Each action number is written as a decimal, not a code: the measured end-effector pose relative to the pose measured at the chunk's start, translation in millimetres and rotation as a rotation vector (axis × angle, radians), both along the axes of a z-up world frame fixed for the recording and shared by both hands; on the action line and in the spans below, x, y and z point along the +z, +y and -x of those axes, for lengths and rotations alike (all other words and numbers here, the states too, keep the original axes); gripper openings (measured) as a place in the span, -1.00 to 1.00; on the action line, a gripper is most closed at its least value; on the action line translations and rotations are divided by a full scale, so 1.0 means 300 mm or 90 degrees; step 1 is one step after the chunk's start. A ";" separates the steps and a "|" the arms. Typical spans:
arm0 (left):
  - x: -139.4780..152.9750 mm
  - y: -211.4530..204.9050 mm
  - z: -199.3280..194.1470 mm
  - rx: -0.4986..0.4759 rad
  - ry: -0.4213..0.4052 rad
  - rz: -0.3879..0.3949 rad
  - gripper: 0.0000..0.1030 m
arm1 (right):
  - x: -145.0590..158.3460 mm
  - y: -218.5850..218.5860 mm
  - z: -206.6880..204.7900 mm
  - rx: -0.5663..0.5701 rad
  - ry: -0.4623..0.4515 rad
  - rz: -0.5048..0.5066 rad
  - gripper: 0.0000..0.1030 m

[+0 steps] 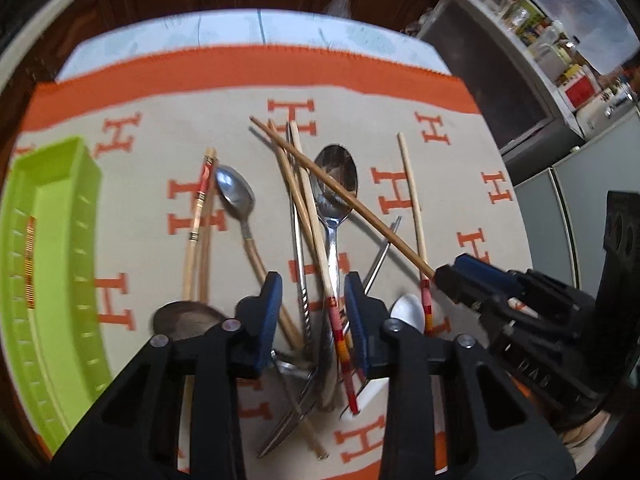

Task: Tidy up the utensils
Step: 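Grasp a brown wooden chopstick with the right tool while the left tool grasps a pale chopstick, then lower both chopsticks into the green tray and open both tools, then move the right tool to the pile and grasp a steel spoon by its handle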

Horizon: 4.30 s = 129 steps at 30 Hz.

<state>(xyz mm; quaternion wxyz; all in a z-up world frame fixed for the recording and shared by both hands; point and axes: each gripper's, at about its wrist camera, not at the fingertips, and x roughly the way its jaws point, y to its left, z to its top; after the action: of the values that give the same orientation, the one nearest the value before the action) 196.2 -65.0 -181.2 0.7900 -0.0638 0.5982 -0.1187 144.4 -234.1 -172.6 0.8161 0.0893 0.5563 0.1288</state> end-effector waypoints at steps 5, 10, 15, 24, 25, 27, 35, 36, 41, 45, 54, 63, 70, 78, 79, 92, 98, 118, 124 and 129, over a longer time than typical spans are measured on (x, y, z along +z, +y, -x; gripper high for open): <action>-0.072 -0.017 -0.051 0.011 0.024 -0.001 -0.64 | -0.041 0.028 -0.035 0.025 0.012 0.002 -0.52; -0.111 -0.032 -0.076 0.011 0.041 0.000 -0.79 | -0.063 0.050 -0.048 0.045 0.021 0.005 -0.84; -0.131 -0.036 -0.087 0.012 0.046 -0.003 -0.90 | -0.064 0.049 -0.045 0.047 0.019 0.008 -0.86; -0.133 -0.028 -0.082 0.020 0.045 -0.005 -0.92 | -0.069 0.054 -0.054 0.044 0.021 0.012 -0.86; -0.135 -0.034 -0.082 0.017 0.045 -0.008 -0.92 | -0.071 0.056 -0.056 0.044 0.023 0.015 -0.86; -0.136 -0.040 -0.082 0.014 0.042 -0.016 -0.92 | -0.077 0.061 -0.060 0.044 0.026 0.022 -0.84; -0.128 -0.022 -0.087 0.031 0.036 -0.010 -0.94 | -0.061 0.038 -0.048 0.011 0.019 0.010 -0.89; -0.121 -0.011 -0.085 0.038 0.034 -0.006 -0.94 | -0.050 0.032 -0.044 0.005 0.015 0.005 -0.89; -0.051 0.040 -0.045 0.049 0.021 0.030 -0.94 | 0.021 0.016 0.000 -0.019 0.006 -0.038 -0.89; 0.044 0.100 0.030 0.050 -0.006 0.057 -0.94 | 0.079 0.046 0.051 -0.021 -0.001 -0.075 -0.89; 0.237 0.347 0.222 0.089 -0.106 -0.025 -0.94 | 0.194 0.288 0.169 0.030 -0.005 -0.156 -0.89; 0.231 0.669 0.356 0.169 -0.135 -0.107 -0.94 | 0.171 0.595 0.223 0.076 0.017 -0.164 -0.89; 0.142 0.785 0.375 0.183 -0.130 -0.112 -0.94 | 0.108 0.745 0.233 0.083 0.034 -0.144 -0.89; 0.072 0.819 0.363 0.179 -0.118 -0.087 -0.94 | 0.060 0.814 0.225 0.077 0.048 -0.111 -0.89; 0.063 0.823 0.360 0.179 -0.115 -0.083 -0.94 | 0.055 0.817 0.222 0.075 0.049 -0.109 -0.89; 0.048 0.827 0.324 0.195 -0.117 -0.060 -0.93 | 0.013 0.848 0.203 0.076 0.079 -0.114 -0.85; 0.045 0.812 0.321 0.193 -0.112 -0.071 -0.92 | 0.033 0.841 0.213 0.087 0.067 -0.115 -0.83; 0.110 0.748 0.430 0.179 -0.128 -0.104 -0.41 | 0.090 0.754 0.275 0.077 0.025 -0.086 -0.83; 0.110 0.696 0.450 0.166 -0.118 -0.116 -0.41 | 0.101 0.690 0.291 0.058 0.014 -0.087 -0.83; 0.115 0.641 0.456 0.147 -0.117 -0.126 -0.41 | 0.112 0.613 0.297 0.033 0.001 -0.094 -0.83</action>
<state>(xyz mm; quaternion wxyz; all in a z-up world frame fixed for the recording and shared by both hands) 59.4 127.3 -146.7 0.8520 -0.0428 0.5211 0.0267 55.4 -50.2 -138.9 0.8032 0.1350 0.5479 0.1908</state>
